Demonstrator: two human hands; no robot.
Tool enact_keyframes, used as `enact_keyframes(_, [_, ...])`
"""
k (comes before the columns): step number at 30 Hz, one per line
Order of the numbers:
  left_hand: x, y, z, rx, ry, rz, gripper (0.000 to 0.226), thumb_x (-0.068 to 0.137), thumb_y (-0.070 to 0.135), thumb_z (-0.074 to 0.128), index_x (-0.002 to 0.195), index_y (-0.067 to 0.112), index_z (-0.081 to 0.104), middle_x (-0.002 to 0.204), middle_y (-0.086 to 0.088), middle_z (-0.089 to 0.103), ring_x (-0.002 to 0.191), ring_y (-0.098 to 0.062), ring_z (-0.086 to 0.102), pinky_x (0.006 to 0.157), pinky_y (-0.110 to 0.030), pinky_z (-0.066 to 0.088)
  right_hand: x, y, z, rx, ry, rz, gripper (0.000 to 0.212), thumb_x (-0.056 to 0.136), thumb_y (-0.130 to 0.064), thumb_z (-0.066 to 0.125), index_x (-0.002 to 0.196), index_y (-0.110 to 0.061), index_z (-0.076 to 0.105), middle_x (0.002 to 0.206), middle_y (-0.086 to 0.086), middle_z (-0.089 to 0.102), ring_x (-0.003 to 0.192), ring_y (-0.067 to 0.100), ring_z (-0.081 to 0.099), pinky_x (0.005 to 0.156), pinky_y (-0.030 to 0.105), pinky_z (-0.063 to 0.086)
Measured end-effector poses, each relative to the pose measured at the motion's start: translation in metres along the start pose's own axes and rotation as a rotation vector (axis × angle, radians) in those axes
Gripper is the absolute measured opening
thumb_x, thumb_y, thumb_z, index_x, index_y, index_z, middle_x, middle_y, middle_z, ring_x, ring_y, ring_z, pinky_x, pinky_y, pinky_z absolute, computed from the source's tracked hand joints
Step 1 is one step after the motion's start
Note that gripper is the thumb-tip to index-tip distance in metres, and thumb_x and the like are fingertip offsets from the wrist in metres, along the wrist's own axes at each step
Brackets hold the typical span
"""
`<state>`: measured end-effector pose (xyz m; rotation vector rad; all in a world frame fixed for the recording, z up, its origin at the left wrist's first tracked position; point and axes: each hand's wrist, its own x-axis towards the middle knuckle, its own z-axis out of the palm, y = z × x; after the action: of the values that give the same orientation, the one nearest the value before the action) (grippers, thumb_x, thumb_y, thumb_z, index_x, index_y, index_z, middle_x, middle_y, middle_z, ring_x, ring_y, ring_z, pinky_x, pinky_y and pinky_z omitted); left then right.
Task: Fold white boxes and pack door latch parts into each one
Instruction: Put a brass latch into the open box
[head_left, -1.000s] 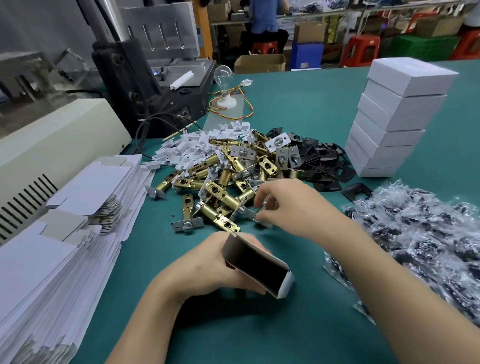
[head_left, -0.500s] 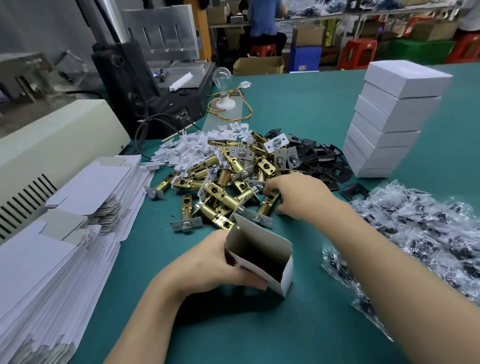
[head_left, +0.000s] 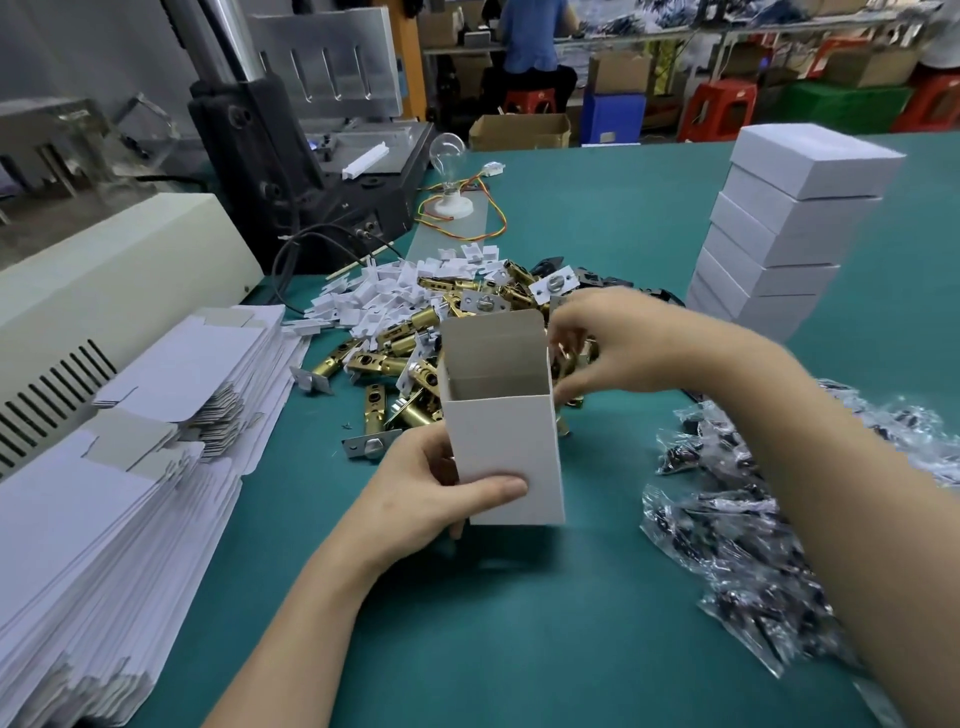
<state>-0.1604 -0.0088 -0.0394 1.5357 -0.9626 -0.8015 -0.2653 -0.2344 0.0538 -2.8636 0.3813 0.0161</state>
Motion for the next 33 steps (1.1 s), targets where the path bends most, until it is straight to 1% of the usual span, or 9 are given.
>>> enact_keyframes(3, [0.001, -0.002, 0.001, 0.031, 0.051, -0.026, 0.033, 0.07, 0.055, 0.085, 0.1, 0.049, 0.075, 0.081, 0.004, 0.078, 0.042, -0.013, 0.054, 0.042, -0.024, 0.046, -0.015, 0.006, -0.029, 0.058, 0.182, 0.063, 0.036, 0.075, -0.046, 0.085, 0.094, -0.02, 0.068, 0.084, -0.007, 0.066, 0.081, 0.017, 0.062, 0.07, 0.028, 0.05])
enact_keyframes(5, [0.002, -0.003, 0.002, 0.05, 0.071, -0.039, 0.033, 0.069, 0.057, 0.084, 0.1, 0.053, 0.073, 0.085, 0.007, 0.079, 0.042, -0.013, 0.054, 0.042, -0.024, 0.045, -0.027, 0.008, -0.047, 0.147, 0.314, 0.06, 0.036, 0.075, -0.045, 0.082, 0.099, -0.02, 0.07, 0.087, -0.009, 0.07, 0.082, 0.011, 0.067, 0.074, 0.025, 0.054])
enact_keyframes(9, [0.003, -0.006, 0.005, 0.098, 0.077, -0.051, 0.039, 0.073, 0.054, 0.084, 0.109, 0.054, 0.07, 0.096, 0.014, 0.077, 0.042, -0.015, 0.056, 0.045, -0.021, 0.046, -0.04, 0.003, -0.07, 0.575, 0.519, -0.086, 0.026, 0.089, -0.019, 0.077, 0.113, -0.014, 0.07, 0.093, -0.002, 0.077, 0.083, 0.012, 0.076, 0.063, 0.021, 0.058])
enact_keyframes(13, [0.005, -0.008, 0.004, 0.114, 0.07, -0.058, 0.038, 0.084, 0.04, 0.087, 0.113, 0.055, 0.068, 0.097, 0.012, 0.076, 0.045, -0.016, 0.057, 0.048, -0.022, 0.048, -0.04, -0.016, -0.057, 0.9, 0.493, -0.152, 0.024, 0.091, -0.004, 0.072, 0.114, -0.01, 0.069, 0.094, 0.002, 0.078, 0.083, 0.017, 0.077, 0.063, 0.025, 0.057])
enact_keyframes(15, [0.005, -0.009, 0.003, 0.119, 0.056, -0.048, 0.038, 0.084, 0.039, 0.087, 0.112, 0.056, 0.068, 0.096, 0.013, 0.076, 0.046, -0.016, 0.057, 0.048, -0.022, 0.048, -0.036, -0.024, -0.04, 0.872, 0.442, -0.13, 0.025, 0.089, 0.002, 0.073, 0.112, -0.008, 0.07, 0.09, 0.003, 0.078, 0.08, 0.018, 0.076, 0.066, 0.025, 0.06])
enact_keyframes(20, [0.005, -0.01, 0.004, 0.148, 0.065, -0.025, 0.042, 0.084, 0.038, 0.087, 0.121, 0.043, 0.067, 0.095, 0.017, 0.076, 0.051, -0.005, 0.061, 0.046, -0.018, 0.046, -0.029, -0.026, -0.013, 0.54, 0.329, -0.07, 0.026, 0.087, -0.006, 0.079, 0.108, -0.02, 0.072, 0.088, 0.005, 0.076, 0.077, 0.024, 0.074, 0.083, 0.047, 0.06])
enact_keyframes(25, [0.007, -0.011, 0.007, 0.138, 0.057, 0.036, 0.055, 0.074, 0.048, 0.087, 0.125, 0.048, 0.066, 0.113, 0.015, 0.077, 0.09, -0.025, 0.075, 0.062, -0.042, 0.063, -0.033, -0.027, -0.01, 0.334, 0.218, -0.102, 0.034, 0.086, -0.022, 0.081, 0.104, -0.038, 0.059, 0.082, -0.008, 0.065, 0.07, 0.006, 0.055, 0.072, 0.032, 0.051])
enact_keyframes(29, [0.007, -0.012, 0.008, 0.143, 0.091, 0.102, 0.049, 0.074, 0.044, 0.088, 0.119, 0.049, 0.069, 0.11, 0.019, 0.078, 0.091, -0.003, 0.073, 0.067, -0.017, 0.055, -0.036, -0.033, -0.01, 0.216, 0.157, -0.129, 0.022, 0.091, -0.022, 0.076, 0.103, -0.034, 0.064, 0.09, -0.015, 0.066, 0.076, -0.006, 0.056, 0.066, 0.016, 0.042])
enact_keyframes(33, [0.007, -0.012, 0.008, 0.159, 0.103, 0.127, 0.048, 0.075, 0.045, 0.089, 0.112, 0.065, 0.066, 0.108, 0.022, 0.078, 0.094, -0.002, 0.074, 0.068, -0.018, 0.056, -0.04, -0.042, -0.005, 0.098, 0.124, -0.144, 0.016, 0.096, -0.023, 0.07, 0.109, -0.031, 0.072, 0.093, -0.018, 0.069, 0.075, -0.012, 0.054, 0.068, 0.008, 0.037])
